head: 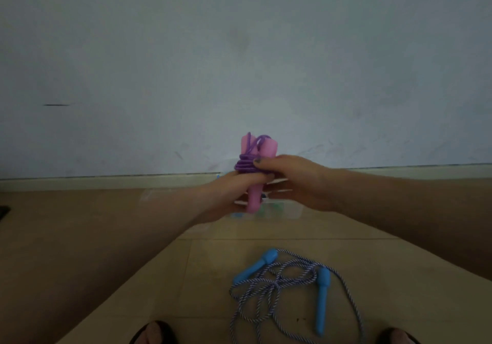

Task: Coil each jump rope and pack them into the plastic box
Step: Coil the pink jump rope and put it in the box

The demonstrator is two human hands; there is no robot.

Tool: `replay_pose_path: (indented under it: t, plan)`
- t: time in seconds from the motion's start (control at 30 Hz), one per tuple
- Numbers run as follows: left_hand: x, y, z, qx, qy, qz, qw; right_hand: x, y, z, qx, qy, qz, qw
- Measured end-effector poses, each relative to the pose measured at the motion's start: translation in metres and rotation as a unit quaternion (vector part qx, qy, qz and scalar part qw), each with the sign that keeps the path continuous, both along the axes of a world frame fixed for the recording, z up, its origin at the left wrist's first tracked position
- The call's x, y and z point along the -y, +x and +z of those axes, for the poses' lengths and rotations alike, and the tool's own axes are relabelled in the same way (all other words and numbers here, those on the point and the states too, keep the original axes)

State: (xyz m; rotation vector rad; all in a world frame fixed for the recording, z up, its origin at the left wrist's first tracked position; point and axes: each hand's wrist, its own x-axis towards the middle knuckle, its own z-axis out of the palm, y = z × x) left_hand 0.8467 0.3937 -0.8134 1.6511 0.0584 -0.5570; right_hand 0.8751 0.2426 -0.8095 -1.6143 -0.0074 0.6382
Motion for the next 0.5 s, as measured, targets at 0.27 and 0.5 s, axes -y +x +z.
replay_pose_path:
  t: [0.27,0.5]
  plan:
    - [-0.004,0.096,-0.012,0.049,0.089,-0.001,0.995,0.004,0.094,-0.009,0.042,-0.035,-0.054,0.997]
    - [0.002,0.162,-0.093,-0.040,0.083,0.085,0.992,0.013,0.154,-0.088,-0.005,-0.130,-0.098,0.987]
